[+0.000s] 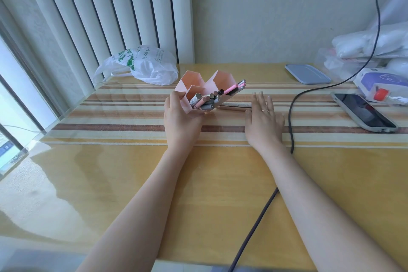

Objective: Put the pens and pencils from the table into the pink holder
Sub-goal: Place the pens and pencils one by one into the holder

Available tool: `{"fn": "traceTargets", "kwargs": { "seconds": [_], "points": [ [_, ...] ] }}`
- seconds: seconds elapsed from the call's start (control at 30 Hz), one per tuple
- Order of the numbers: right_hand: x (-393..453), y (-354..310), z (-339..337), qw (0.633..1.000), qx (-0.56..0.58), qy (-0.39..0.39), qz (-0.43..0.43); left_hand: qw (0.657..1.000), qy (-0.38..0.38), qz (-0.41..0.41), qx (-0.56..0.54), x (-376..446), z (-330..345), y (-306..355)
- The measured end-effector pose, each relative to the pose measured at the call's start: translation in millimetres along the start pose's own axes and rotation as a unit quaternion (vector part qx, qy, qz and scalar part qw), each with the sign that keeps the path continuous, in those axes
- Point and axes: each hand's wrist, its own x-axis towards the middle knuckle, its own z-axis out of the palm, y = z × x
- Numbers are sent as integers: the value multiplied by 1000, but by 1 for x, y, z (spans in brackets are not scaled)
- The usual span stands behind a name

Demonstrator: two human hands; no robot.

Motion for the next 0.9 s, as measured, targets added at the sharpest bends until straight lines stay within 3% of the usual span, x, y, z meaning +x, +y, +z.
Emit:
{"fn": "traceTargets", "kwargs": {
  "seconds": [0.13, 0.27, 0.8, 0.9],
  "points": [
    [-1, -2, -1, 998, -36, -49, 28, 1000, -1, 2, 0, -1, 0, 0],
    [-2, -3, -7, 997, -63, 48, 12, 1000, -2, -2, -5, -1, 0, 1],
    [2, 1, -15, 993, -54, 47, 92, 1000, -5, -9, 6, -1, -1, 2],
    [2, 3, -11, 995, -30, 91, 31, 1000, -5, -7, 3, -1, -1, 1]
  ]
}}
